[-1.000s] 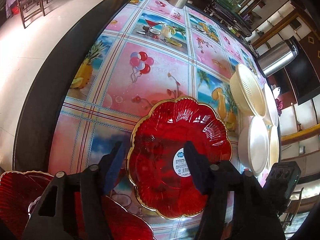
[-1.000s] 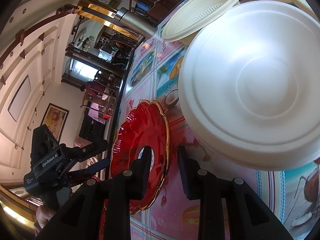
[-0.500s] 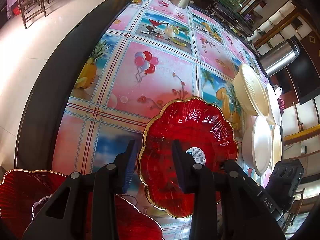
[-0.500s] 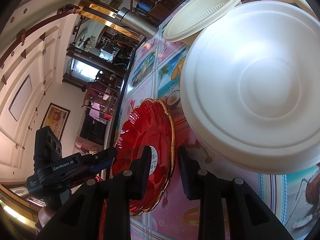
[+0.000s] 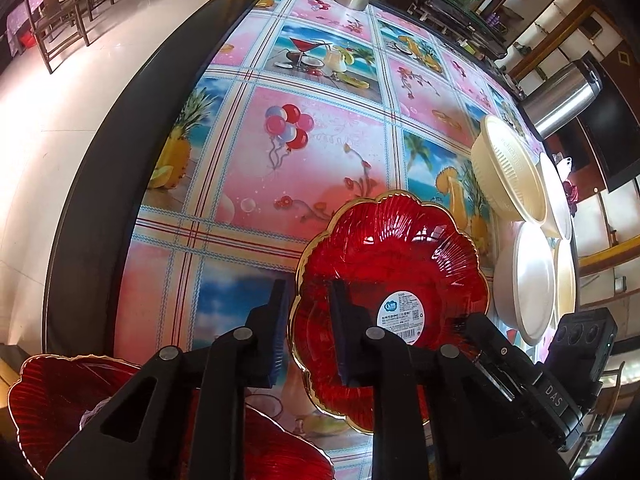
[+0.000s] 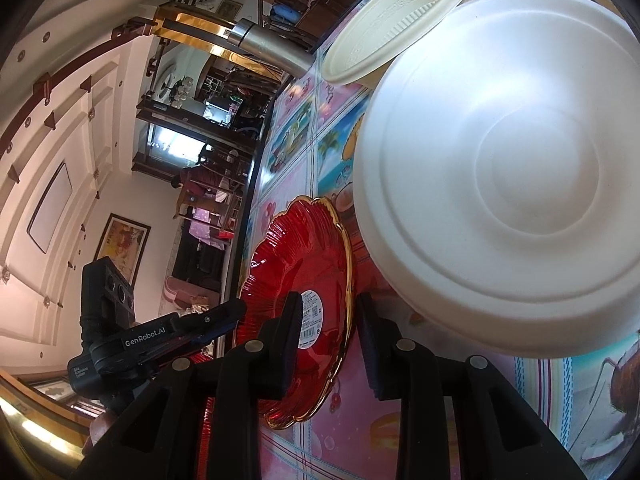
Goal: Organize plates and bowls
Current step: 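Close the left tool on the rim of the red stickered plate, then lift the red stickered plate and carry it onto the wedding plate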
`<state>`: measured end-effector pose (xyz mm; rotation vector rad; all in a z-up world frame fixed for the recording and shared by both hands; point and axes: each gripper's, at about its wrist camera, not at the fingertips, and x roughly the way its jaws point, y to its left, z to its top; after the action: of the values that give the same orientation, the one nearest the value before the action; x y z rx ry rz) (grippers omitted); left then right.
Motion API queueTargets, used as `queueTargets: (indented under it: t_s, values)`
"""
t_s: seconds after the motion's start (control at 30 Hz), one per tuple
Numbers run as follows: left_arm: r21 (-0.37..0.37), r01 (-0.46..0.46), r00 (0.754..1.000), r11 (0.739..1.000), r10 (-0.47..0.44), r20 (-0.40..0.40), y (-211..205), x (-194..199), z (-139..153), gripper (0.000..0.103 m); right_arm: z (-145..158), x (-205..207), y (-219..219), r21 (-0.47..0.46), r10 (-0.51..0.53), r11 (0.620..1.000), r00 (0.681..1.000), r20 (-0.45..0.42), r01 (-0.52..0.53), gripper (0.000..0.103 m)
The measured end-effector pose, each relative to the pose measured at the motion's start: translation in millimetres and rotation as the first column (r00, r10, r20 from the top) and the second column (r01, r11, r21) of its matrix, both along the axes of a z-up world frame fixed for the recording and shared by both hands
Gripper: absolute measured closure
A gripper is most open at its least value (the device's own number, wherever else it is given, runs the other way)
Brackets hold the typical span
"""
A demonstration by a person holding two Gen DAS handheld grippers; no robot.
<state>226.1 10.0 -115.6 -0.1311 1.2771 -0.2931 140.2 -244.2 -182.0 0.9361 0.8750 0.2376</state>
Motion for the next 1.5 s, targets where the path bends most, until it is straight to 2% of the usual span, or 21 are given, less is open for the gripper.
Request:
queueTargets:
  t_s: [0.13,0.27,0.33,0.4,0.83,1.2,1.5]
  values:
    - [0.006,0.002,1.0,1.0,-0.002,0.004,-1.4,-0.1,-0.3,0.085,-1.2,-1.3,1.8,-0.006,-0.009,1.0,1.0,-0.005,0.009,0.079]
    - [0.034,0.004,1.0,0.999,-0.004,0.014,-3.9,-0.2,-0.3,0.09,-8.2,-4.6,-1.5,-0.008,-0.031,1.0,0.999,-0.025,0.03,0.092]
    - [0.045,0.002,1.0,0.999,-0.003,0.02,-4.1,0.2,0.0,0.093,-11.1,-5.0,-3.5,-0.002,-0.04,0.999,0.999,-0.035,0.039,0.095]
    - [0.054,0.006,1.0,0.999,-0.007,0.022,-5.1,0.6,0.2,0.096,-11.4,-5.4,-1.9,-0.009,-0.039,0.999,0.999,-0.036,0.039,0.095]
    - [0.088,0.014,0.999,0.996,-0.018,0.046,-9.4,-3.3,1.7,0.097,-10.6,-6.9,-4.3,-0.037,-0.036,0.999,0.999,-0.034,0.035,0.094]
    - [0.072,0.02,0.998,0.997,-0.024,0.063,-12.1,-5.6,5.2,0.097,-6.0,-4.2,-2.7,-0.054,-0.041,0.998,0.999,-0.031,0.039,0.095]
    - [0.109,0.015,0.991,0.994,-0.03,0.132,-18.5,-15.2,16.5,0.097,-2.2,-2.6,-2.4,-0.097,-0.051,0.994,0.998,-0.023,0.049,0.097]
